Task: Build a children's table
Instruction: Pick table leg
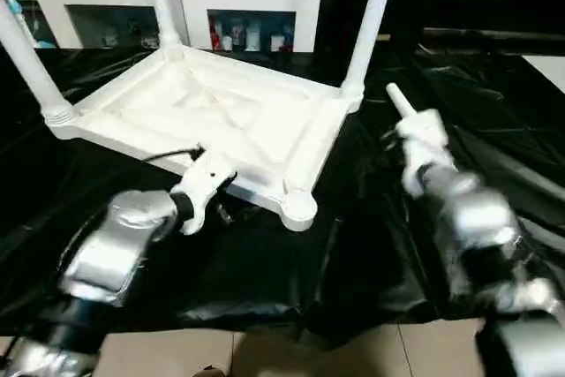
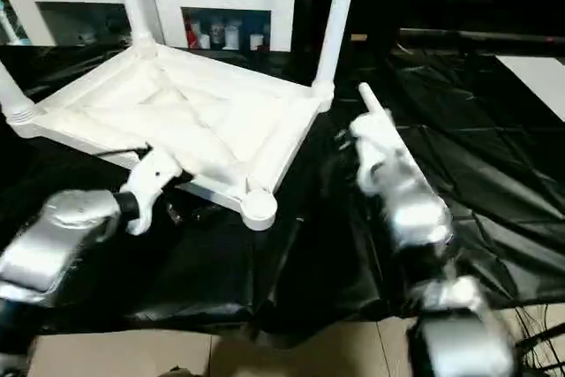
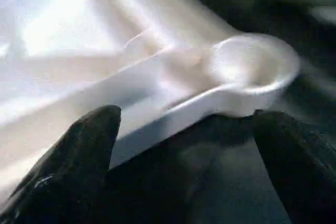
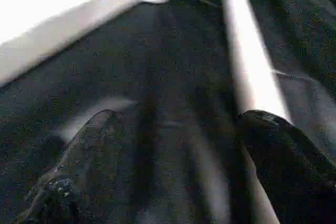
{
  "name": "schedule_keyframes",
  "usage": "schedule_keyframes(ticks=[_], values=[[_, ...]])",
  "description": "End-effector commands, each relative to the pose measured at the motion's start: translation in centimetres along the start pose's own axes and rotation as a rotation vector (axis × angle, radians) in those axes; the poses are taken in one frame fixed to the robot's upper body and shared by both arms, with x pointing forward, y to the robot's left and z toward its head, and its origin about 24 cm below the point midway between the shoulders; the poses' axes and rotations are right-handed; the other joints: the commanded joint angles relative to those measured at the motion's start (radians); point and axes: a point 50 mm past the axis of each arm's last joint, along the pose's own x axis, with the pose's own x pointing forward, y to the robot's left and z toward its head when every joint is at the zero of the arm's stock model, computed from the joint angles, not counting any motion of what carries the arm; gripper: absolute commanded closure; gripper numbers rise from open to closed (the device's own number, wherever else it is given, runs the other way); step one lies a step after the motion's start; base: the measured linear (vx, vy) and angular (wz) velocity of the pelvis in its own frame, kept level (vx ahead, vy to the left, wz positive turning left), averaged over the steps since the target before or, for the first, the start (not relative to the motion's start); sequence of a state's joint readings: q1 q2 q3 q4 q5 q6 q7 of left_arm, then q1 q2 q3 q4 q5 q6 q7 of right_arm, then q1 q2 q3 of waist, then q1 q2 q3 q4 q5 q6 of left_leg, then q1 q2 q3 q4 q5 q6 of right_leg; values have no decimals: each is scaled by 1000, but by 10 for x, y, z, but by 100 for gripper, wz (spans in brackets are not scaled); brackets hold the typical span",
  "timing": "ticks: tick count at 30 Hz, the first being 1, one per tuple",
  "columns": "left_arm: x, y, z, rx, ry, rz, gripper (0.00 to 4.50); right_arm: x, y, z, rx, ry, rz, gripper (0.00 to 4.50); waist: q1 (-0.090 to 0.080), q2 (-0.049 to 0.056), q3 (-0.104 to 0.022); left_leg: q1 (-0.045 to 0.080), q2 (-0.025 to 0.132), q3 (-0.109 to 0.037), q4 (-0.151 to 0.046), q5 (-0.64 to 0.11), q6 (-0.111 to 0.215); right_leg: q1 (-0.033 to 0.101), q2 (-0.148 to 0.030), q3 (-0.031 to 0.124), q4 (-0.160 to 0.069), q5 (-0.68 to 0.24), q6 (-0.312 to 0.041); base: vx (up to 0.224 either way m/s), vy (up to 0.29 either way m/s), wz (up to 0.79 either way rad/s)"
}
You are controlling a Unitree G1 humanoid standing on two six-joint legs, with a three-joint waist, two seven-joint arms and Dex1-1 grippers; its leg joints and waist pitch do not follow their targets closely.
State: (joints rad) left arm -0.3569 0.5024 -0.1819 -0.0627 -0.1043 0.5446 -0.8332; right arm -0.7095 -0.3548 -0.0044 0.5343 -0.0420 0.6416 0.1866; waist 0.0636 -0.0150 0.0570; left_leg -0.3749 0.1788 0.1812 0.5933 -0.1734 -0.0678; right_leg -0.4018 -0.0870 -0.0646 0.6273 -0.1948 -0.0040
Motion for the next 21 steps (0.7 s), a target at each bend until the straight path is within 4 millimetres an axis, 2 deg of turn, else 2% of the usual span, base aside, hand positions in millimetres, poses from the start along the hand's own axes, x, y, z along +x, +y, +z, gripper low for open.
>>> schedule_keyframes(ticks=[1,3,6,7,11,13,18,19,20,21], values=[[-3,-6,6,6,-14,-68,0,1,-17,0,14,75,-24,26,-2,5,-70,14,34,-11,-63,-176,-2,54,-45,45,-63,-89,-230,0,0,0],[-3,-10,11,12,-28,-97,0,3,-29,0,-17,137,-23,6,-2,4,-67,13,34,-8,-60,-185,-2,51,-46,47,-67,-105,-234,0,0,0],[-1,-14,18,30,-52,-130,0,4,-45,-4,-15,224,-30,6,-4,3,-69,11,34,-8,-57,-179,2,54,-46,46,-65,-96,-251,0,0,0],[0,-15,20,36,-58,-137,0,4,-49,-6,5,240,-29,6,-5,-1,-69,10,35,-8,-56,-169,8,55,-46,46,-64,-80,-256,0,0,0],[2,-20,26,46,-71,-166,0,5,-52,-20,115,325,82,6,-6,-6,-73,7,37,-6,-51,-153,31,58,-48,44,-60,-66,-276,0,0,0],[4,-21,27,47,-73,-174,0,5,-52,-23,159,333,124,6,-4,-5,-72,5,38,-5,-49,-151,38,58,-47,43,-59,-68,-285,0,0,0],[5,-24,28,49,-74,-186,0,4,-57,-27,190,357,137,6,-4,-4,-70,7,42,-6,-48,-171,29,52,-47,40,-60,-115,-283,0,0,0],[6,-25,29,51,-76,-190,0,3,-60,-30,186,371,122,6,-3,-9,-69,7,42,-5,-48,-181,26,51,-47,41,-62,-135,-279,0,0,0],[6,-26,30,51,-77,-191,0,2,-61,-31,186,375,118,6,-2,-8,-69,8,42,-5,-48,-184,24,50,-48,40,-62,-144,-277,0,0,0],[6,-26,30,51,-77,-193,0,2,-63,-33,189,381,114,21,-2,-9,-68,6,41,-5,-48,-185,21,51,-48,41,-64,-152,-272,0,0,0]])
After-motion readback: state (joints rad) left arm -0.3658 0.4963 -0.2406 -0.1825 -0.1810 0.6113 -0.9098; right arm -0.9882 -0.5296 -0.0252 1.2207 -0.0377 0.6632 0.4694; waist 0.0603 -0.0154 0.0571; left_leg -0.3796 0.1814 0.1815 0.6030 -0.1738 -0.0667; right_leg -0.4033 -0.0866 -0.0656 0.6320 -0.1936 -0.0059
